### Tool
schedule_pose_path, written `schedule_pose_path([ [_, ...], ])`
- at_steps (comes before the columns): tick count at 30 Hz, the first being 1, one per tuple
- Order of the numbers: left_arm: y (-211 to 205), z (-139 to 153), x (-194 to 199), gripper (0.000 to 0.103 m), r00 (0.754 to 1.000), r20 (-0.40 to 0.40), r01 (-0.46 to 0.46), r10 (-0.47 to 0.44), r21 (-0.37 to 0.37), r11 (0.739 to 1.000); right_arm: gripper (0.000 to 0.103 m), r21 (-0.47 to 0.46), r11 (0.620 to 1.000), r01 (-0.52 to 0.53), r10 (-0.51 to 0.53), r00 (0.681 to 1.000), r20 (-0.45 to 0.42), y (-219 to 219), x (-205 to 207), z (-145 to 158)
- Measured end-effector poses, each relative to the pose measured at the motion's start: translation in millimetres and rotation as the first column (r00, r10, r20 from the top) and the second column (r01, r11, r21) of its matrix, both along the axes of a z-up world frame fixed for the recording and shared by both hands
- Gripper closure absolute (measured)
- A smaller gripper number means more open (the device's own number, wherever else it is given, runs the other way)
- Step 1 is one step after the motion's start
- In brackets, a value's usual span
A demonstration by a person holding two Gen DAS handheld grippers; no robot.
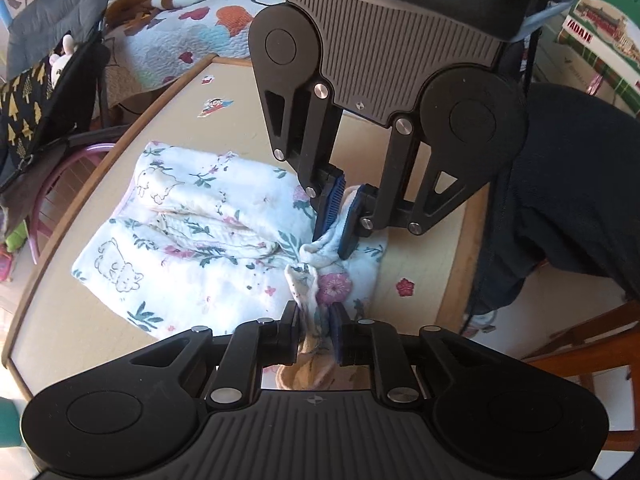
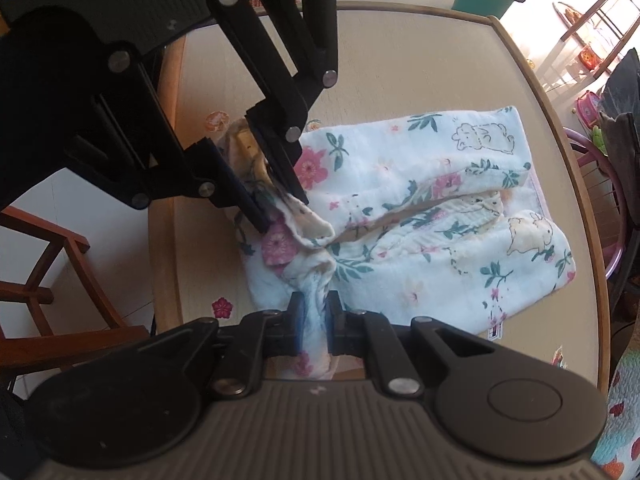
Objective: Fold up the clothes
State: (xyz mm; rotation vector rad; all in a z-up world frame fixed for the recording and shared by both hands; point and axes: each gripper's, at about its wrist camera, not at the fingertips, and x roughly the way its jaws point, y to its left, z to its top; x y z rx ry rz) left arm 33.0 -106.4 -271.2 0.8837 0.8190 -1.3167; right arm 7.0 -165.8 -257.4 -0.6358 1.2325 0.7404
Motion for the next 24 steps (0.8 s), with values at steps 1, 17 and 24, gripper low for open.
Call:
schedule_pose_path([
  [1, 0.7, 1.1, -0.8, 0.083, 1.0, 0.006, 0.001, -0.002, 0.006, 1.0, 0.093, 0.002, 1.0, 0.008, -0.008, 1.0, 0.003, -1.5, -0.8, 2.1],
  [17, -0.4, 2.1, -3.2, 0.081, 0.998, 0.037, -0.056, 0.056, -0.004, 0.998, 0.084, 0.164, 0.985, 0.043, -0.04, 0.999, -0.019, -5.8, -19.4, 45.6],
  [24, 4.2, 8.2, 0.3, 0.076, 0.995, 0.024, -0.1, 0.101, -0.039, 0.994, 0.085, 0.12, 0.988, 0.093, -0.089, 0.995, -0.033, 5.4, -11.7, 11.3],
])
